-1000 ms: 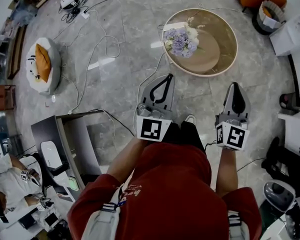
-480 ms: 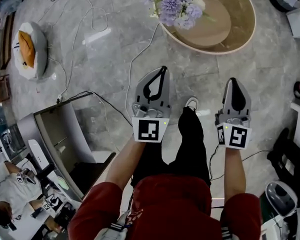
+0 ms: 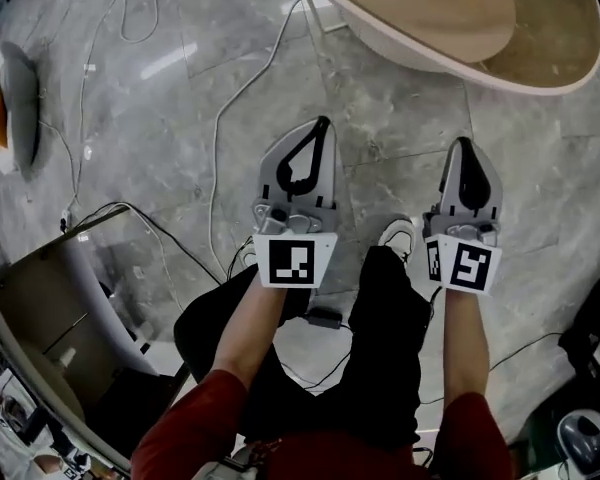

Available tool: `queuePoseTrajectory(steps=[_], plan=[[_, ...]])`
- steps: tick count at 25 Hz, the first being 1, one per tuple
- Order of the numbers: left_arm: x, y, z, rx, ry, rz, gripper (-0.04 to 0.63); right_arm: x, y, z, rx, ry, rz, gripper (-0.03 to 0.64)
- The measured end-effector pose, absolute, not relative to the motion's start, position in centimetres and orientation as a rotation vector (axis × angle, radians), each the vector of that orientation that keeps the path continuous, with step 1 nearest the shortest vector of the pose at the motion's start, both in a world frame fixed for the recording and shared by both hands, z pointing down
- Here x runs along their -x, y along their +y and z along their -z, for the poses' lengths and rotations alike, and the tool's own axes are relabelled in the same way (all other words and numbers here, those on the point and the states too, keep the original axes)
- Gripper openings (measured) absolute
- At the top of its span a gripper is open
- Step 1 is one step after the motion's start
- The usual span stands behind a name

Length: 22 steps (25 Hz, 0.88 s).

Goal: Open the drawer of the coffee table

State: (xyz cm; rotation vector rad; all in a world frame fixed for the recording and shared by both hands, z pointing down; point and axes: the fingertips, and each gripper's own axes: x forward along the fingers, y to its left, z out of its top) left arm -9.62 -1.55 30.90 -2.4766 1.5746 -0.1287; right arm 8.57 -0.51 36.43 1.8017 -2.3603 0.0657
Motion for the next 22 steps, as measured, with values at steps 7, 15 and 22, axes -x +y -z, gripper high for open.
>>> queuePoseTrajectory(steps=[7, 15, 22], plan=[[9.1, -4.2, -45.6, 2.439, 1.575, 0.039, 0.014, -7.7, -4.1, -50.5, -1.798, -2.389, 0.063, 0.025], [8.3, -4.6, -54.5, 2.494, 1.611, 0.087, 0.014, -8.5, -4.7, -59.0, -1.832, -2.365, -0.021, 0.025], [7.2, -4.0, -55.9, 2.527, 1.607, 0.100, 0.014, -9.5, -5.9, -63.1, -1.951, -2.430, -0.458, 0.025]])
